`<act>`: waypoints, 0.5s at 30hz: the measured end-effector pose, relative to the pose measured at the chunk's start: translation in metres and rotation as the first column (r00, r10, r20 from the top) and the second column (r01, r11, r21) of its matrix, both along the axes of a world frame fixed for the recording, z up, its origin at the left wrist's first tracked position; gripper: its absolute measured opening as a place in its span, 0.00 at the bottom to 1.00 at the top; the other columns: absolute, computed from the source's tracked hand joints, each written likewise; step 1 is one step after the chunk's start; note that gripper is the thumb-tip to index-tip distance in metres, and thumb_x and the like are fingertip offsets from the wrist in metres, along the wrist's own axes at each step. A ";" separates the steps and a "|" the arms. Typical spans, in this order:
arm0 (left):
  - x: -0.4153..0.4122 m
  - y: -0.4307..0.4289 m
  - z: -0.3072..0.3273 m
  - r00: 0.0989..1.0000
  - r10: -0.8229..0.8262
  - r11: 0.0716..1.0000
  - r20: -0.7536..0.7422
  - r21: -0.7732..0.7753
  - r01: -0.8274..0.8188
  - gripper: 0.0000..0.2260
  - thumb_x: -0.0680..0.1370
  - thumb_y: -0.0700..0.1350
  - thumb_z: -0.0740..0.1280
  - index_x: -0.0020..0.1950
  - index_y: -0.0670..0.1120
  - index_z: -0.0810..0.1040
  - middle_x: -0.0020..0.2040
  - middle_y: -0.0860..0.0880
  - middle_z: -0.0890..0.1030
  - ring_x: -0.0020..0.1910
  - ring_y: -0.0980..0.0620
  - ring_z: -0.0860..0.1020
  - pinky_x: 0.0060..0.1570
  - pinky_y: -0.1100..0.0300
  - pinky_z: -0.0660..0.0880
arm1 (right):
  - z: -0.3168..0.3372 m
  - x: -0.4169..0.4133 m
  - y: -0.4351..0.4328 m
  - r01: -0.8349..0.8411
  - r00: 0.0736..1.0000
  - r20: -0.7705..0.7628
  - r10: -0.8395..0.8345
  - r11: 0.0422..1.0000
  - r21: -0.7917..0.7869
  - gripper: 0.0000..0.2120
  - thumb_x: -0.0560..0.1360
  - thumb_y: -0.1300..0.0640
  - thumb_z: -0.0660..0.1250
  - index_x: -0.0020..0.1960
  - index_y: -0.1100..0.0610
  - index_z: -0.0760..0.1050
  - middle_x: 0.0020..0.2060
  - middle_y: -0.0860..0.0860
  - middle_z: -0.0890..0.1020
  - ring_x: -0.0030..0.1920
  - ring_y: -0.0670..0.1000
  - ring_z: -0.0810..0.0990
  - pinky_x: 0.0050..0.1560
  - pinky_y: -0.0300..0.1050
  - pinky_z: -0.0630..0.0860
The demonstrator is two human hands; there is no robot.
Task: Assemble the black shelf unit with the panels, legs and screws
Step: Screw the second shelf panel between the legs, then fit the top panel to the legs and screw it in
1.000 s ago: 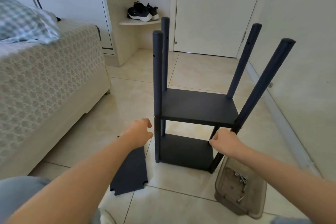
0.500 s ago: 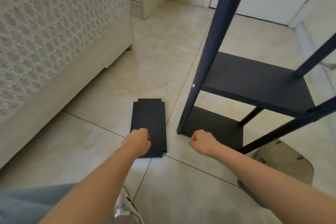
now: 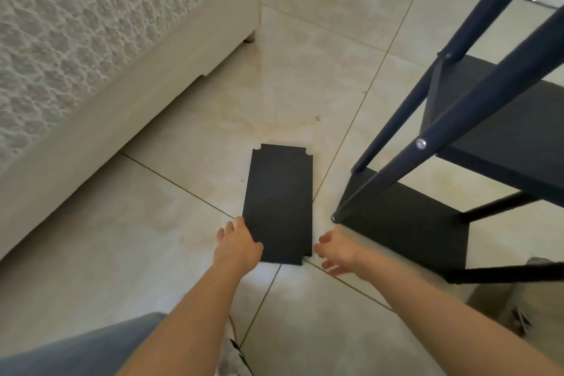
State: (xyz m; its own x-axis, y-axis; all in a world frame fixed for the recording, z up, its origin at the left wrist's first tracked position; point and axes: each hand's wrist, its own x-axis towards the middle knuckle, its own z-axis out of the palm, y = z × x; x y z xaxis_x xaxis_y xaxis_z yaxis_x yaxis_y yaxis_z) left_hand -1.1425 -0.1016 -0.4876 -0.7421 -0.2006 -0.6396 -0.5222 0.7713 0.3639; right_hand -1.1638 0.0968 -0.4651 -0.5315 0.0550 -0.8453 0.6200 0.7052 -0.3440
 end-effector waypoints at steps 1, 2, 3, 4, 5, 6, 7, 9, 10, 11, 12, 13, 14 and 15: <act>0.000 -0.002 -0.004 0.999 0.036 0.999 0.004 0.031 -0.036 0.26 0.79 0.44 0.65 0.75 0.44 0.60 0.71 0.44 0.68 0.71 0.41 0.65 0.69 0.46 0.69 | -0.004 0.000 -0.001 0.025 1.000 0.015 -0.025 1.000 -0.010 0.20 0.81 0.53 0.61 0.70 0.59 0.66 0.62 0.56 0.75 0.51 0.51 0.79 0.46 0.43 0.80; 0.000 -0.003 -0.007 0.997 0.071 0.995 0.009 0.064 -0.071 0.27 0.79 0.43 0.66 0.76 0.44 0.59 0.71 0.44 0.68 0.70 0.40 0.65 0.69 0.44 0.69 | -0.007 -0.001 -0.003 0.046 0.999 0.027 -0.046 0.999 -0.017 0.20 0.81 0.53 0.61 0.71 0.59 0.64 0.63 0.56 0.74 0.53 0.52 0.79 0.49 0.44 0.80; 0.000 -0.003 -0.010 0.995 0.101 0.990 0.011 0.098 -0.101 0.28 0.79 0.42 0.66 0.76 0.44 0.58 0.71 0.43 0.69 0.71 0.40 0.66 0.69 0.44 0.70 | -0.010 -0.002 -0.004 0.058 0.998 0.040 -0.057 0.998 -0.023 0.21 0.81 0.53 0.61 0.72 0.59 0.63 0.64 0.56 0.73 0.55 0.53 0.79 0.51 0.45 0.79; 0.001 -0.003 -0.012 0.993 0.121 0.984 0.016 0.129 -0.122 0.29 0.79 0.41 0.66 0.77 0.45 0.57 0.71 0.43 0.69 0.71 0.39 0.66 0.68 0.43 0.71 | -0.011 -0.002 -0.005 0.062 0.997 0.053 -0.061 0.998 -0.030 0.22 0.82 0.53 0.61 0.72 0.59 0.62 0.66 0.56 0.72 0.56 0.53 0.78 0.52 0.45 0.79; 0.002 -0.001 -0.014 0.991 0.130 0.979 0.020 0.155 -0.132 0.31 0.78 0.41 0.66 0.78 0.45 0.56 0.72 0.43 0.68 0.72 0.38 0.67 0.68 0.42 0.71 | -0.012 -0.003 -0.006 0.064 0.996 0.064 -0.062 0.997 -0.037 0.22 0.82 0.53 0.61 0.73 0.58 0.61 0.66 0.55 0.71 0.57 0.53 0.78 0.52 0.44 0.79; 0.002 0.000 -0.014 0.991 0.133 0.975 0.027 0.174 -0.136 0.32 0.78 0.41 0.66 0.78 0.45 0.54 0.72 0.43 0.68 0.72 0.38 0.67 0.67 0.42 0.72 | -0.014 -0.003 -0.007 0.069 0.995 0.072 -0.065 0.997 -0.048 0.23 0.82 0.53 0.62 0.73 0.58 0.62 0.66 0.55 0.72 0.56 0.53 0.77 0.52 0.44 0.79; 0.003 0.001 -0.015 0.990 0.134 0.972 0.033 0.189 -0.138 0.33 0.78 0.41 0.66 0.79 0.45 0.53 0.72 0.43 0.68 0.72 0.37 0.67 0.67 0.42 0.72 | -0.016 -0.003 -0.008 0.077 0.994 0.080 -0.072 0.995 -0.063 0.23 0.81 0.53 0.62 0.73 0.58 0.62 0.64 0.54 0.72 0.55 0.52 0.77 0.51 0.44 0.79; 0.003 0.003 -0.016 0.990 0.133 0.971 0.036 0.198 -0.138 0.35 0.77 0.41 0.67 0.79 0.45 0.52 0.72 0.43 0.68 0.71 0.39 0.68 0.67 0.43 0.72 | -0.019 -0.002 -0.011 0.096 0.991 0.101 -0.087 0.992 -0.087 0.23 0.81 0.53 0.63 0.73 0.58 0.62 0.61 0.53 0.73 0.54 0.52 0.77 0.51 0.44 0.79; 0.002 0.004 -0.016 0.991 0.132 0.972 0.032 0.190 -0.136 0.36 0.77 0.42 0.67 0.79 0.46 0.51 0.72 0.43 0.68 0.70 0.40 0.68 0.67 0.43 0.72 | -0.021 -0.001 -0.013 0.098 0.991 0.103 -0.089 0.991 -0.088 0.24 0.81 0.53 0.63 0.73 0.58 0.62 0.63 0.54 0.73 0.54 0.52 0.76 0.50 0.44 0.78; 0.001 0.004 -0.018 0.990 0.141 0.972 0.029 0.188 -0.144 0.36 0.76 0.42 0.68 0.79 0.46 0.52 0.72 0.44 0.69 0.69 0.40 0.69 0.67 0.43 0.72 | -0.024 0.000 -0.015 0.102 0.991 0.099 -0.093 0.991 -0.084 0.24 0.80 0.53 0.64 0.73 0.57 0.62 0.65 0.54 0.72 0.55 0.52 0.76 0.50 0.44 0.78; 0.000 0.004 -0.018 0.987 0.160 0.968 0.032 0.193 -0.163 0.36 0.76 0.42 0.68 0.79 0.47 0.52 0.71 0.44 0.70 0.68 0.41 0.70 0.66 0.43 0.73 | -0.026 0.000 -0.016 0.113 0.990 0.091 -0.106 0.990 -0.081 0.24 0.80 0.53 0.64 0.73 0.57 0.62 0.65 0.54 0.72 0.55 0.52 0.76 0.50 0.44 0.78; -0.001 0.004 -0.018 0.983 0.180 0.962 0.033 0.203 -0.183 0.36 0.76 0.43 0.69 0.78 0.48 0.52 0.70 0.44 0.70 0.67 0.41 0.71 0.64 0.43 0.75 | -0.028 0.000 -0.017 0.137 0.988 0.080 -0.130 0.987 -0.081 0.24 0.80 0.54 0.65 0.72 0.58 0.62 0.63 0.54 0.73 0.55 0.52 0.76 0.49 0.44 0.78; -0.002 0.004 -0.018 0.980 0.193 0.959 0.038 0.204 -0.197 0.36 0.76 0.43 0.69 0.78 0.48 0.53 0.69 0.43 0.70 0.66 0.40 0.72 0.63 0.43 0.75 | -0.030 -0.001 -0.018 0.173 0.983 0.072 -0.167 0.981 -0.085 0.23 0.79 0.55 0.65 0.71 0.58 0.64 0.59 0.54 0.74 0.55 0.52 0.76 0.49 0.44 0.79; -0.003 0.004 -0.017 0.979 0.200 0.959 0.036 0.197 -0.203 0.35 0.76 0.44 0.69 0.78 0.48 0.53 0.69 0.43 0.70 0.65 0.40 0.72 0.63 0.43 0.75 | -0.030 -0.001 -0.018 0.217 0.975 0.067 -0.211 0.972 -0.094 0.22 0.79 0.56 0.66 0.70 0.59 0.66 0.56 0.53 0.74 0.54 0.52 0.77 0.49 0.44 0.79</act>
State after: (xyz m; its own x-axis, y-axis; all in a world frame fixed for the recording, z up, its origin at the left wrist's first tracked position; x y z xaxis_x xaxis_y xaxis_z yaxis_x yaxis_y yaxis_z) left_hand -1.1458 -0.0971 -0.5043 -0.6888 -0.2125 -0.6931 -0.6662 0.5626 0.4896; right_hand -1.1649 0.0787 -0.4955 -0.4684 0.0758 -0.8802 0.7728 0.5180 -0.3666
